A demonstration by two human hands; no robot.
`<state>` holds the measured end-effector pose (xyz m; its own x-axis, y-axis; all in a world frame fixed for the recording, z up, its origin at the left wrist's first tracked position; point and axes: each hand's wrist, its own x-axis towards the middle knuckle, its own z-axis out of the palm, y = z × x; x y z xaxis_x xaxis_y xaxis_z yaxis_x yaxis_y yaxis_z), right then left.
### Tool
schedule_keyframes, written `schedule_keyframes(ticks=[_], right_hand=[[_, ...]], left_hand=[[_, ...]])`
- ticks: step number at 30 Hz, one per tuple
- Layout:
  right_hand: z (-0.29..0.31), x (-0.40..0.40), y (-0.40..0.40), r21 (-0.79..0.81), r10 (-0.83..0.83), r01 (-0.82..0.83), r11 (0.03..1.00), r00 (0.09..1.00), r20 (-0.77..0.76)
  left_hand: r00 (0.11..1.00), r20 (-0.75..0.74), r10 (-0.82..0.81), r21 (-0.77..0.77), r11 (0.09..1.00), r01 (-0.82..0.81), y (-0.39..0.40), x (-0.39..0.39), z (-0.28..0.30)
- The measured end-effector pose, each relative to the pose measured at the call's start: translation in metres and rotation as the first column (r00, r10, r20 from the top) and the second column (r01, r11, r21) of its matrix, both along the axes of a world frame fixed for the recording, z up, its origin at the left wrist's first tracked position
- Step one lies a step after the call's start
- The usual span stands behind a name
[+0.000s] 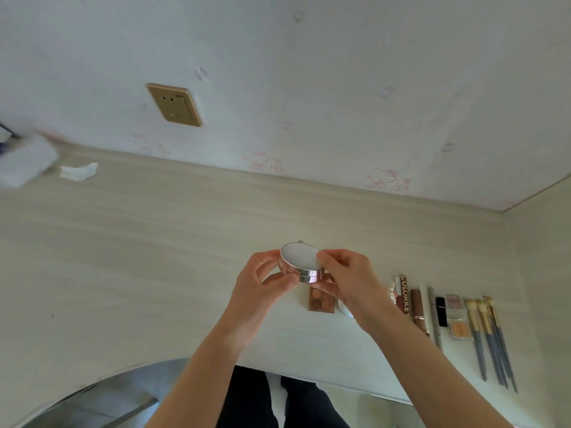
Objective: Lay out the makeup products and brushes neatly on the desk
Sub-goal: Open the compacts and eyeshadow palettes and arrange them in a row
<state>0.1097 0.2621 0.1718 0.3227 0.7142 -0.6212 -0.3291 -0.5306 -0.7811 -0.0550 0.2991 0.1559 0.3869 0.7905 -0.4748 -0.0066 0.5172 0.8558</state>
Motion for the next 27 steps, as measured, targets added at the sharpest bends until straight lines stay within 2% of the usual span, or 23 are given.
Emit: schedule_keyframes(ticks=[3,6,10,14,17,20,23,27], right_hand=[[0.004,-0.018,0.007,0.002,0.050,-0.051,0.999,0.996,0.077],[0.007,-0.039,0.019,0.039,0.121,-0.133,0.990,0.966,0.227],[0.003,-0.075,0.037,-0.034,0.280,-0.309,0.950,0.804,0.524],[0.010,-0.122,0.047,0.034,0.357,-0.463,0.886,0.726,0.588],[0.010,-0.153,0.058,0.023,0.392,-0.572,0.820,0.590,0.706],[0.012,-0.177,0.071,0.019,0.404,-0.579,0.815,0.592,0.697],[0.013,-0.193,0.079,0.011,0.409,-0.580,0.814,0.588,0.698],[0.015,-0.206,0.084,0.024,0.399,-0.556,0.831,0.624,0.672]], left_hand=[[1.000,-0.007,-0.015,0.012,1.000,0.015,0.008,-0.016,0.004],[1.000,-0.011,0.016,0.058,0.998,-0.015,0.022,-0.037,0.007],[1.000,-0.021,0.010,0.090,0.996,-0.008,0.046,-0.075,0.012],[0.997,-0.055,-0.047,0.118,0.992,0.054,0.075,-0.119,0.014],[0.989,-0.068,-0.133,0.137,0.981,0.141,0.093,-0.151,0.016],[0.961,-0.085,-0.264,0.175,0.945,0.275,0.104,-0.178,0.017],[0.960,-0.056,-0.276,0.148,0.948,0.281,0.113,-0.200,0.012],[0.958,-0.036,-0.285,0.118,0.951,0.287,0.120,-0.216,0.006]])
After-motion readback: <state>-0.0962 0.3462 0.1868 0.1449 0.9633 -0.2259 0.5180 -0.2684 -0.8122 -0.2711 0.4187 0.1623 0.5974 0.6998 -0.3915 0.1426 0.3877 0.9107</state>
